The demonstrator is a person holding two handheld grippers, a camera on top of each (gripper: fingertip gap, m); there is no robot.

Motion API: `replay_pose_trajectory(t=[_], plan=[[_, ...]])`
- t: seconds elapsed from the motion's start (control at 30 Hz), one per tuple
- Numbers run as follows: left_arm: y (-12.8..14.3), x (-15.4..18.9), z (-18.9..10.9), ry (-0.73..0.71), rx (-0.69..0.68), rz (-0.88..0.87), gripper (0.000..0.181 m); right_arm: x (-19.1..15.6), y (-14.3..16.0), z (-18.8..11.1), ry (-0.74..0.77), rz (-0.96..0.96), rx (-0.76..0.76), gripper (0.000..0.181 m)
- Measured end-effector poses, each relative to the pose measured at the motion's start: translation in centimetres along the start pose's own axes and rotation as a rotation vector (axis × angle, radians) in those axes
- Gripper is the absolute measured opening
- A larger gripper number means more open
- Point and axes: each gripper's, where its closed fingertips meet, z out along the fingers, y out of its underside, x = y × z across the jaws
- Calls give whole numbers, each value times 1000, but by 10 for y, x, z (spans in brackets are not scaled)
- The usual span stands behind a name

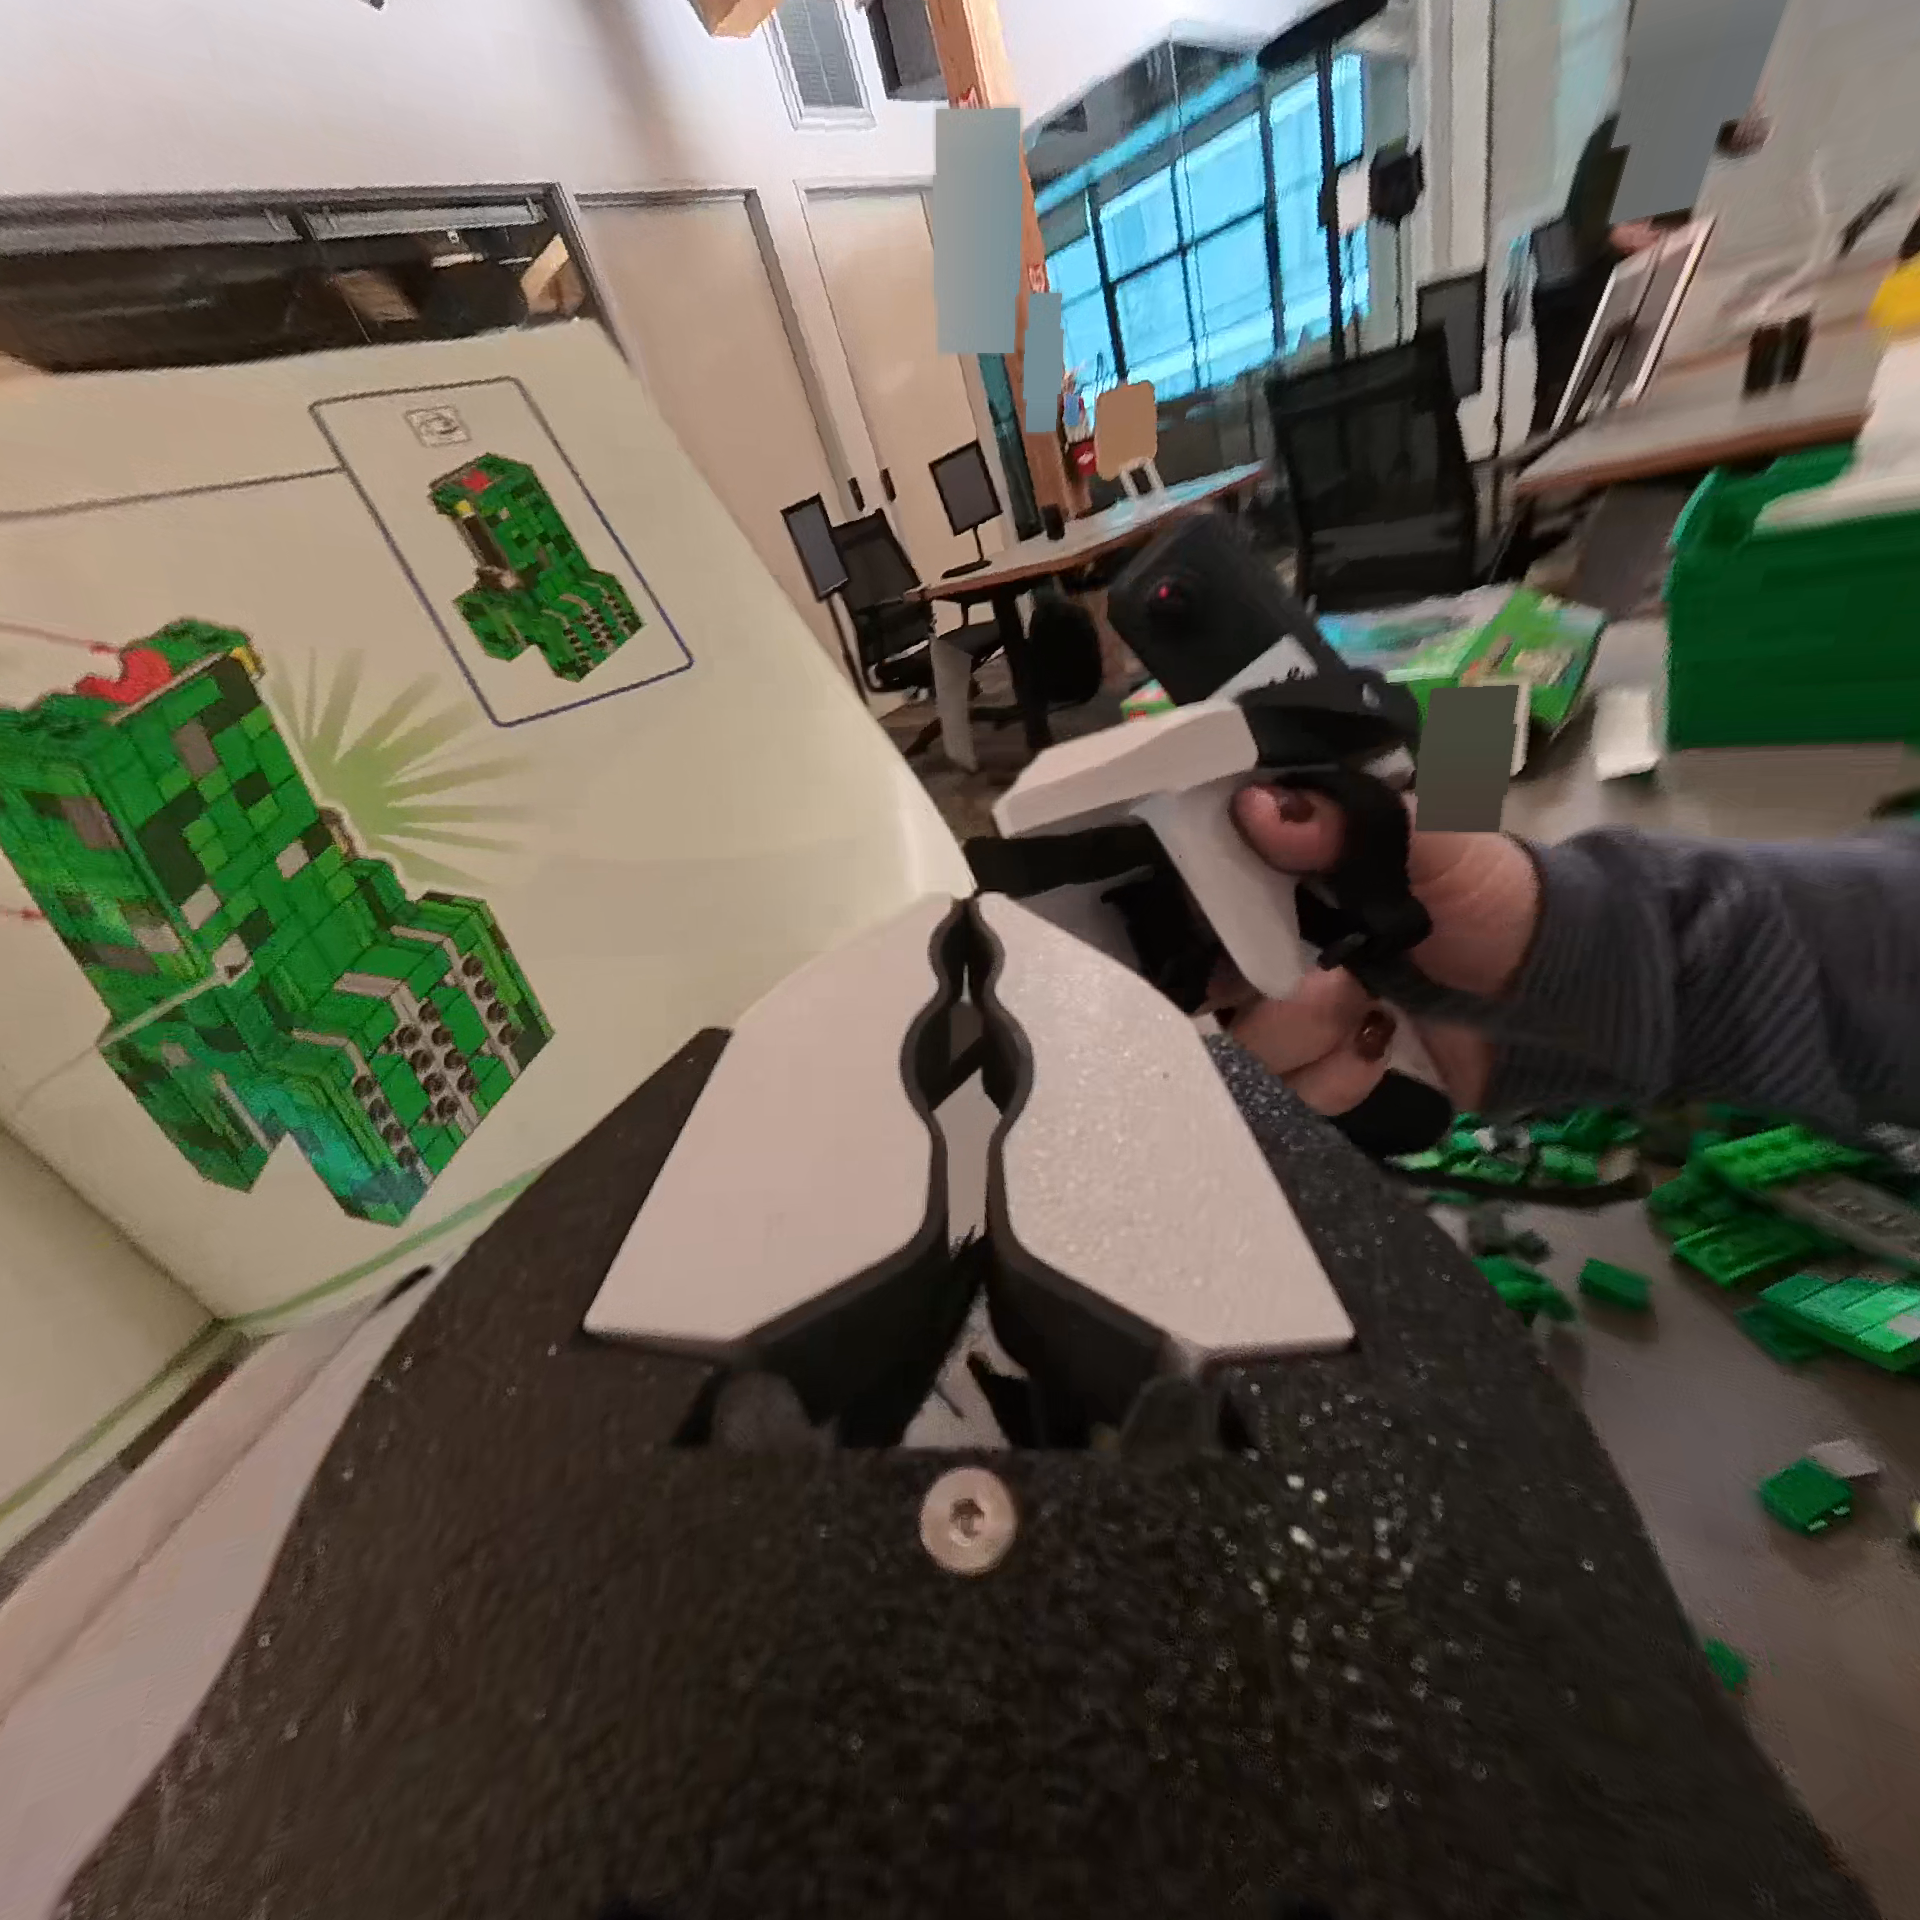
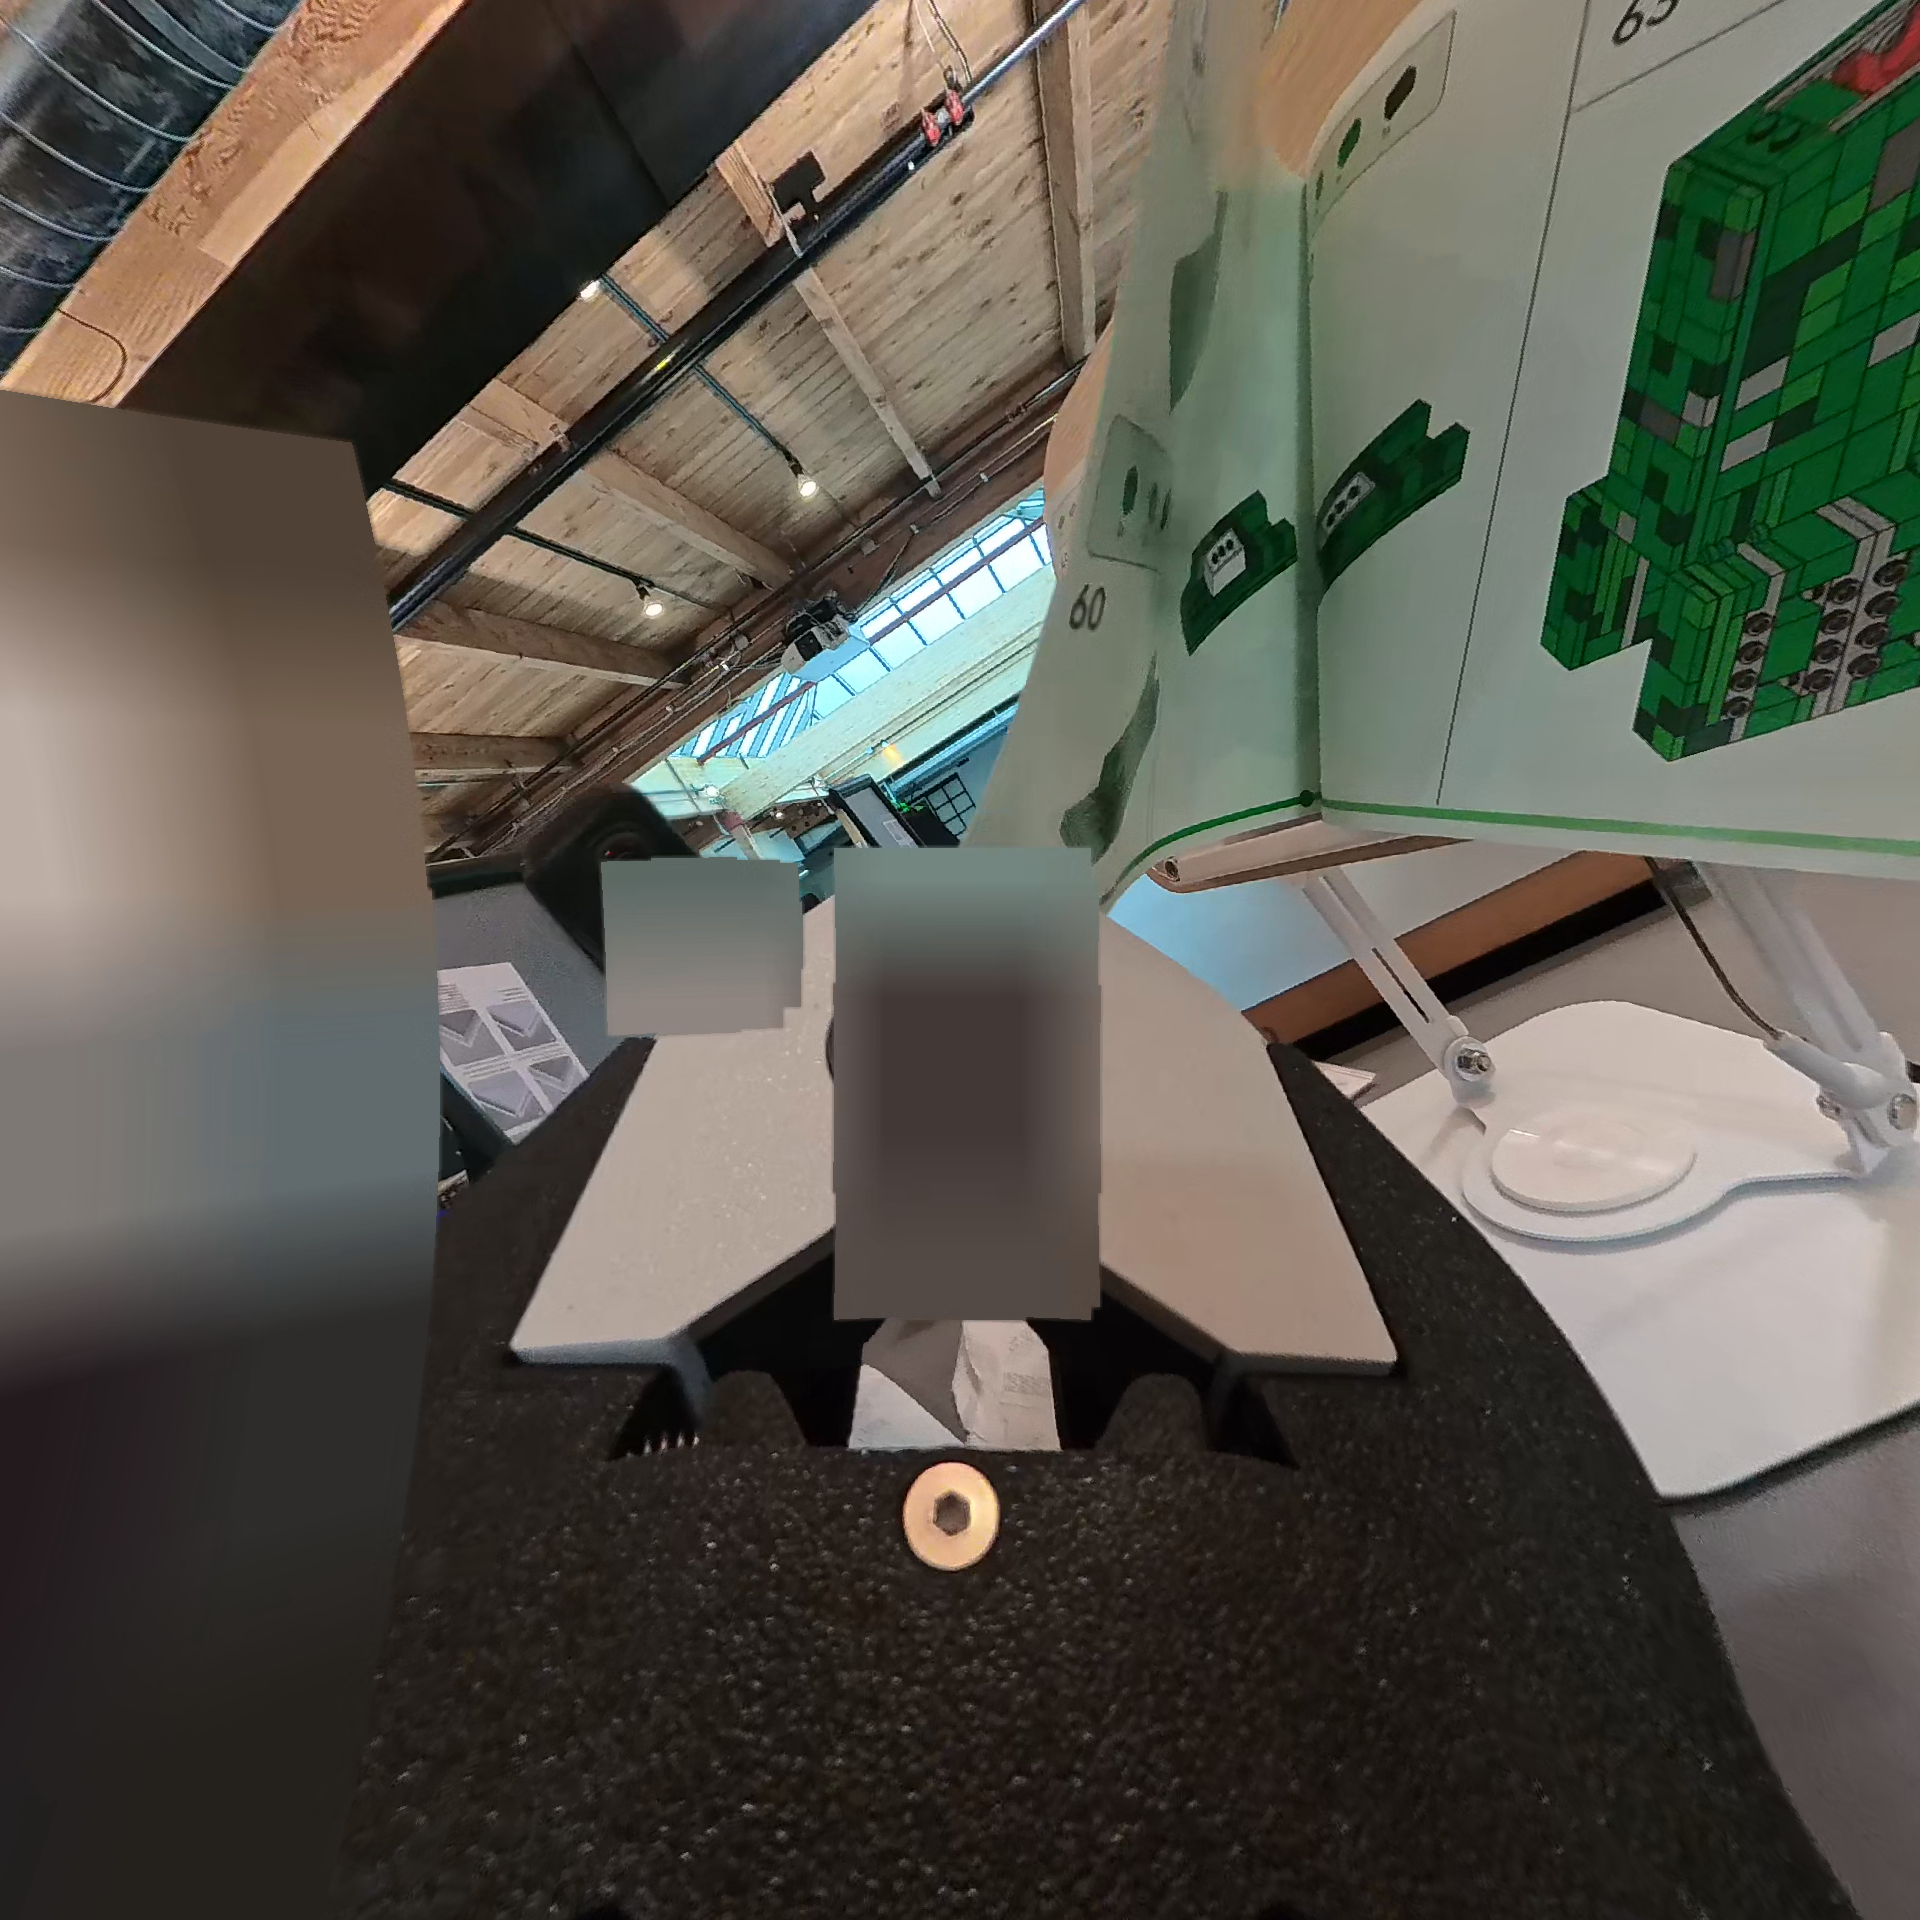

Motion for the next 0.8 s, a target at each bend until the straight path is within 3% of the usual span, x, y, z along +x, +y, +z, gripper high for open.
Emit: replay_pose_trajectory(t=[0.23,0.8], plan=[[-7,-7,-7,85,84,-247,0,1,4,0,34,-74,-16,25],[-14,7,-11,291,147,-439,0,-14,1,14,-15,-149,-15,14]])
